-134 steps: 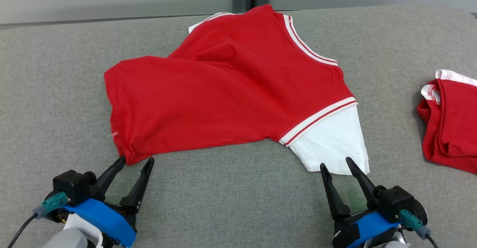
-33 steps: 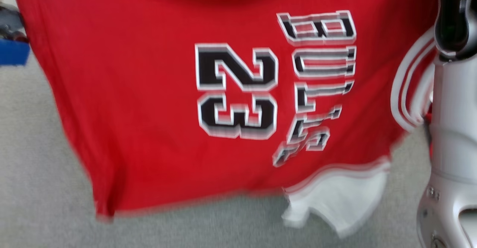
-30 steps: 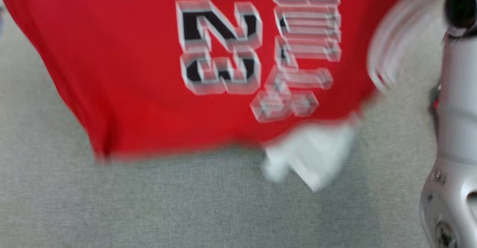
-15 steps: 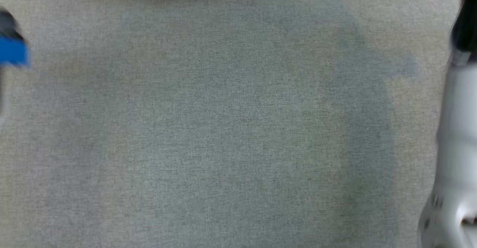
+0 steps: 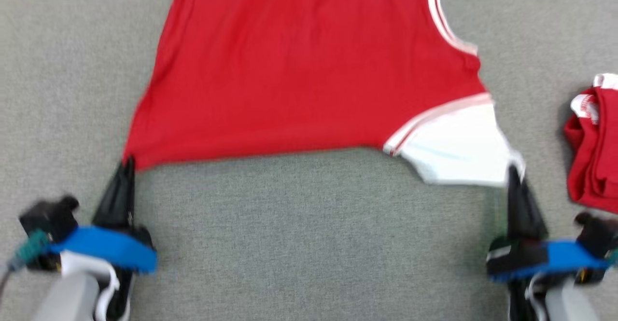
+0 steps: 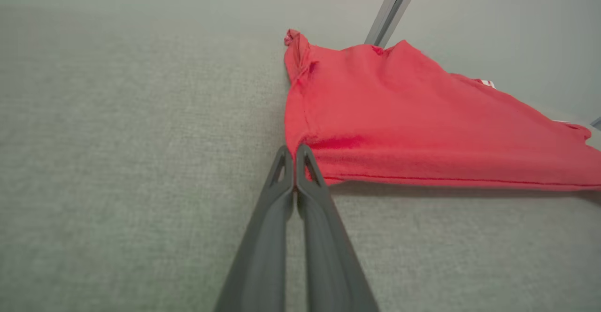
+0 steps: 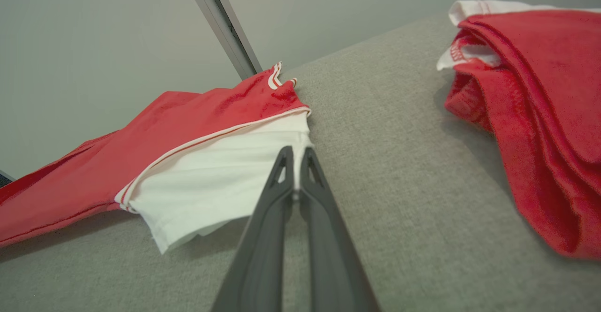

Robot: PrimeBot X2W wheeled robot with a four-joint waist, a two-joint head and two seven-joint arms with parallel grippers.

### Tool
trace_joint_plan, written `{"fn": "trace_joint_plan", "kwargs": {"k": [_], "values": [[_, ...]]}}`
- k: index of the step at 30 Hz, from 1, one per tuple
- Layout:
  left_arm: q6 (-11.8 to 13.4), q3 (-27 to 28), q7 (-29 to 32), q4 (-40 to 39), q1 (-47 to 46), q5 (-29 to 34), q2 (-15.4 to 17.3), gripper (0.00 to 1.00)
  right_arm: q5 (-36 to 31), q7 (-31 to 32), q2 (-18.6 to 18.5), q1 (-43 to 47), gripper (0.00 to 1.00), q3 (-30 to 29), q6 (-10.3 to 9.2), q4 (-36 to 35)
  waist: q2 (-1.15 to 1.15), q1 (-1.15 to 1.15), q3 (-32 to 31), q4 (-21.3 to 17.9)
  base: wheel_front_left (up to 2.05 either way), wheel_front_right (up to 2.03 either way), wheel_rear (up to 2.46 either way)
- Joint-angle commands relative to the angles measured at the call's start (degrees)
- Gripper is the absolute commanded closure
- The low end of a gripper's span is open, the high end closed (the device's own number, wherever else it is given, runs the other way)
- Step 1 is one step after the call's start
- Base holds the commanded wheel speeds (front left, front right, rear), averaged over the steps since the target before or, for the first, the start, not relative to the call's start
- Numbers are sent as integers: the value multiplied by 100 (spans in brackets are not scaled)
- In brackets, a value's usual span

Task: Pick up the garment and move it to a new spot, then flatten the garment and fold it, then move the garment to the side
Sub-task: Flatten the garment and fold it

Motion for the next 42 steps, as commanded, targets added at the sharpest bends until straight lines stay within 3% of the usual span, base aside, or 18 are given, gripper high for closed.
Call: {"fn": "trace_joint_plan", "kwargs": {"k": [1,7,16,24,31,42], "values": [[15,78,-12,70,195,22,-54,100,46,-30,-46,239,100,49,0,0,1,2,-153,-81,0,0,0],[15,360,-12,238,946,144,-279,100,-46,-30,-46,1036,100,381,-1,55,1,2,-673,-195,0,0,0],[15,692,-12,464,2045,441,-787,100,-106,-31,-46,1929,100,296,-1,225,1,2,-1658,-162,0,0,0],[16,879,-12,305,2574,724,-1102,100,-159,-30,-46,2537,100,310,0,56,1,2,-2036,-5,0,0,0],[14,721,-12,-314,2150,803,-942,100,-95,-30,-41,1984,100,209,0,-228,1,2,-1814,80,0,0,0],[14,128,-12,-125,943,598,-528,100,-643,-29,-44,103,100,125,1,539,1,2,-1170,200,0,0,0]]}}
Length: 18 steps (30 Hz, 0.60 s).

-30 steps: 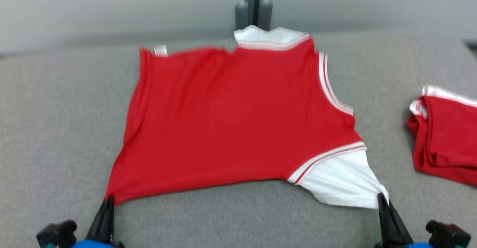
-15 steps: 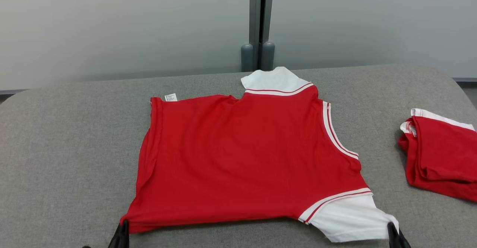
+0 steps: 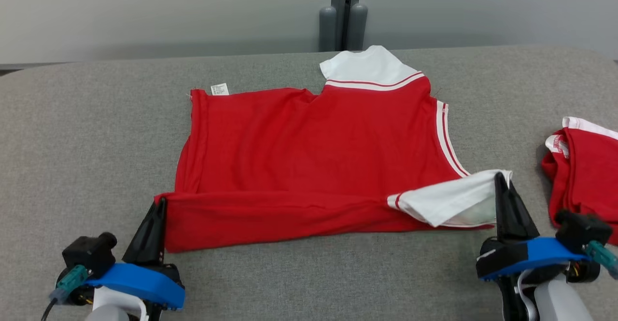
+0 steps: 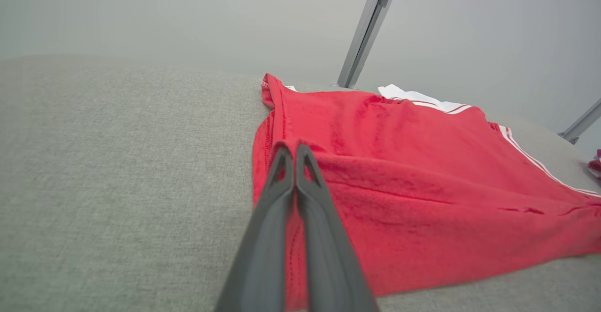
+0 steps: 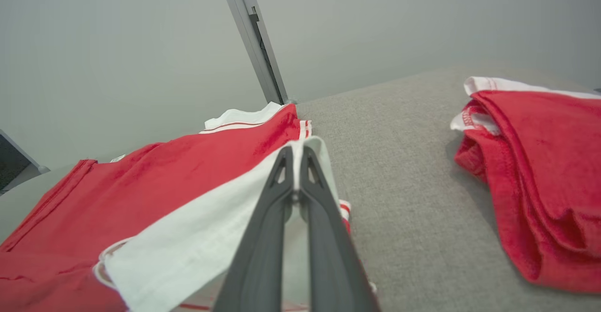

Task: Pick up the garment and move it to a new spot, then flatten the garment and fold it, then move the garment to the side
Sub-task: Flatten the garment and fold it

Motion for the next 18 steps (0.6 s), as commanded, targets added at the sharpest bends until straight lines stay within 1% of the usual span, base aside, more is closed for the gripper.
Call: {"fn": "trace_joint_plan", "kwargs": {"k": [1,5,9,15,18], "values": [[12,-38,-12,78,-221,-73,49,100,-112,-28,-33,-281,100,-66,3,166,-1,-1,151,90,0,0,0],[12,-294,-12,296,-586,-162,170,100,-334,-27,-36,-868,100,-228,3,528,-1,-1,404,96,0,0,0],[12,-517,-12,440,-919,-311,278,100,-509,-28,-33,-1291,100,-415,3,739,-1,-1,614,126,0,0,0],[12,-638,-12,505,-1282,-389,399,100,-820,-28,-35,-1682,100,-650,3,1017,-1,-1,820,176,0,0,0],[12,-668,-12,544,-1419,-379,454,100,-883,-28,-34,-1821,100,-674,2,1104,-1,-1,894,180,0,0,0]]}}
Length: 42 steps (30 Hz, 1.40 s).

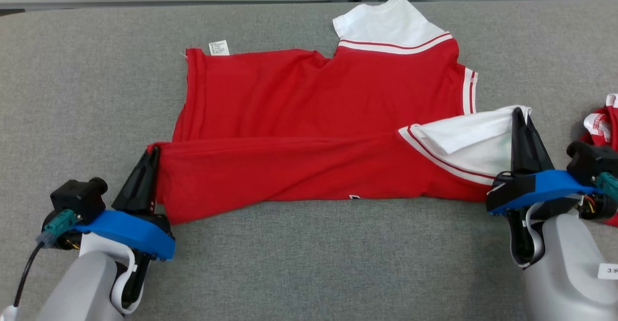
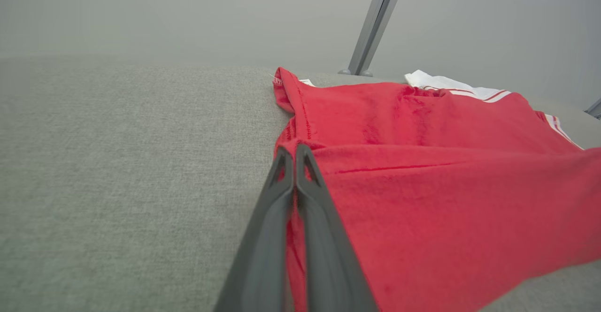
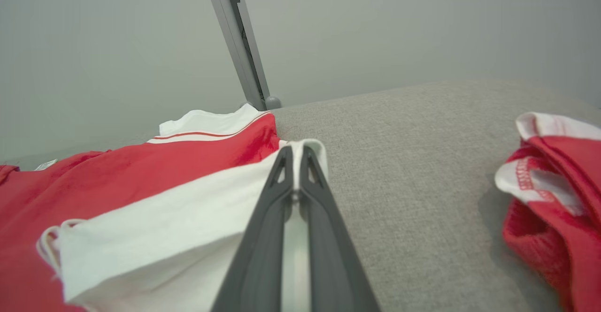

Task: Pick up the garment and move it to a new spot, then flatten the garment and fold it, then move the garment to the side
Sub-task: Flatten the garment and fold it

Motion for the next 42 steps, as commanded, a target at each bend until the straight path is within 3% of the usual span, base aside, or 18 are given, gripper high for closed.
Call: {"fn": "trace_joint_plan", "kwargs": {"k": [1,2,3,4,5,6,15,25,31,32,33,36,39,40,41,42], "values": [[12,-35,-12,53,-144,15,52,100,-33,-29,-32,-167,100,50,2,48,-2,-1,49,9,0,0,0],[12,-54,-12,76,-172,35,74,100,-22,-29,-31,-212,100,87,2,70,-2,-1,65,2,0,0,0],[12,-49,-12,74,-205,56,97,100,-3,-29,-34,-247,78,102,1,88,-2,-1,79,-7,0,0,0],[12,-26,-12,72,-228,41,96,76,72,-29,-37,-260,0,128,1,131,-2,-1,88,-14,0,0,0],[12,0,-12,71,-229,30,87,29,141,-29,-35,-273,0,143,1,150,-2,-1,89,-20,0,0,0],[12,0,-12,75,-214,46,72,0,156,-29,-35,-292,0,184,1,100,-2,-1,87,-25,0,0,0],[10,560,-12,-83,525,5,-308,0,337,-29,-31,541,0,266,2,-635,-2,-1,-91,-66,0,0,0],[10,513,-11,218,970,-116,-389,0,603,-29,-32,1282,0,360,2,-860,-2,-1,-76,-212,0,0,0],[9,19,21,428,840,-428,-351,0,532,-29,-30,1365,0,450,2,-617,-2,-1,-39,-267,0,0,0],[9,-79,24,453,825,-508,-339,5,532,-28,-31,1351,0,464,2,-500,-2,-1,-37,-271,0,0,0],[5,-234,26,492,813,-590,-323,51,497,-28,-30,1328,0,496,2,-363,-2,-1,-37,-276,0,0,0],[-4,-649,44,541,734,-883,-275,100,504,-28,-31,1174,0,650,2,-59,-2,-1,-13,-273,0,0,0],[-6,-1060,45,520,639,-1175,-160,100,551,-6,-30,1082,0,838,2,368,-2,-1,13,-249,0,0,0],[-6,-1145,44,523,605,-1254,-123,100,620,0,-19,1053,24,921,2,514,-2,-1,17,-240,0,0,0],[-6,-1203,44,519,570,-1335,-90,100,654,11,-10,1014,73,960,2,609,-2,-1,17,-232,0,0,0],[-6,-1261,43,514,546,-1392,-66,100,637,13,-1,992,100,1019,4,705,-2,-1,10,-224,0,0,0]]}}
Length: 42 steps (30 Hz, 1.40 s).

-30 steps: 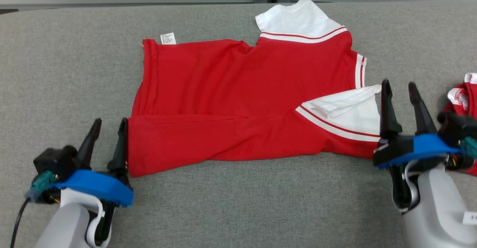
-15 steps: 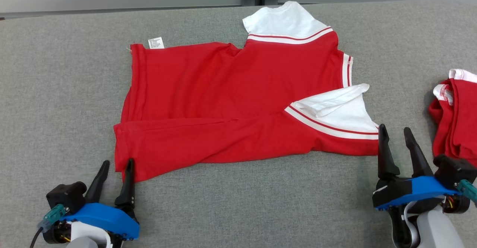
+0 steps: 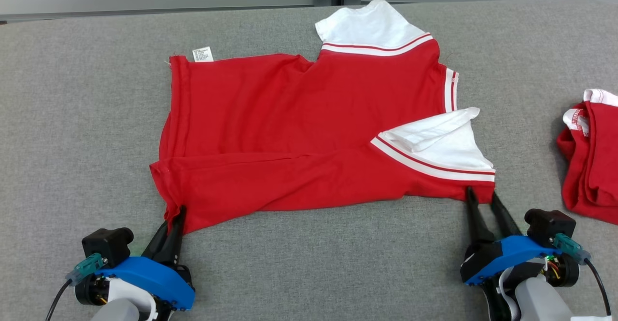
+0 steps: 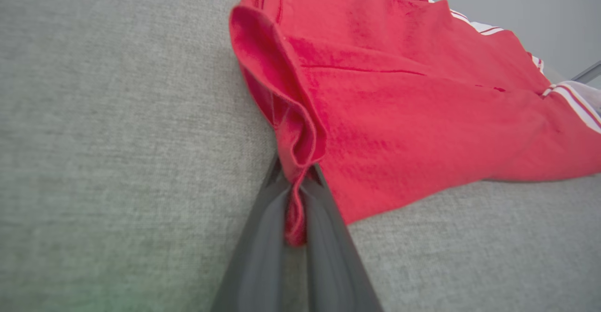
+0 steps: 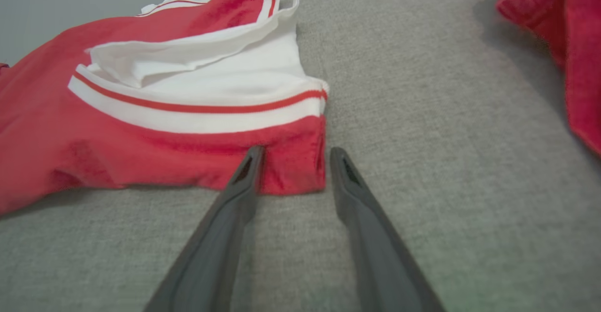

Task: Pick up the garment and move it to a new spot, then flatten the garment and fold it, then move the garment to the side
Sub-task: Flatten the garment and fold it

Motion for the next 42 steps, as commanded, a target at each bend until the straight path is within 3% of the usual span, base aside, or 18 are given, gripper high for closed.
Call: {"fn": "trace_joint_plan", "kwargs": {"k": [1,8,13,22,27,28,29,30,38,42], "values": [[-28,-188,111,79,46,-101,-102,100,-2,68,48,13,100,85,11,201,2,1,-19,21,0,0,0],[-20,192,69,-72,107,-136,16,100,34,38,17,21,100,-174,5,-30,2,1,-258,67,0,0,0],[-19,551,64,-32,299,-3,-70,100,32,36,10,292,100,-339,4,-206,2,1,-667,63,0,0,0],[-10,311,63,514,977,110,-277,100,202,29,2,1282,100,-393,3,-299,2,1,-1657,115,0,0,0],[-10,431,62,761,1275,182,-382,100,356,23,2,1748,100,-370,3,-314,2,1,-1758,147,0,0,0],[-7,535,60,780,1290,249,-394,56,400,23,0,1793,80,-359,3,-258,2,1,-1748,153,0,0,0],[-7,632,58,814,1314,315,-433,11,474,23,0,1786,14,-354,3,-245,2,1,-1715,155,0,0,0],[-7,717,57,781,1301,425,-450,0,499,23,-6,1750,0,-356,3,-253,2,1,-1678,155,0,0,0],[72,1772,58,300,708,1707,-486,0,199,25,12,1185,0,-404,5,-693,2,1,-1144,89,0,0,0],[66,1951,58,240,75,2311,-507,0,104,24,12,807,0,-236,5,-870,2,1,-816,4,0,0,0]]}}
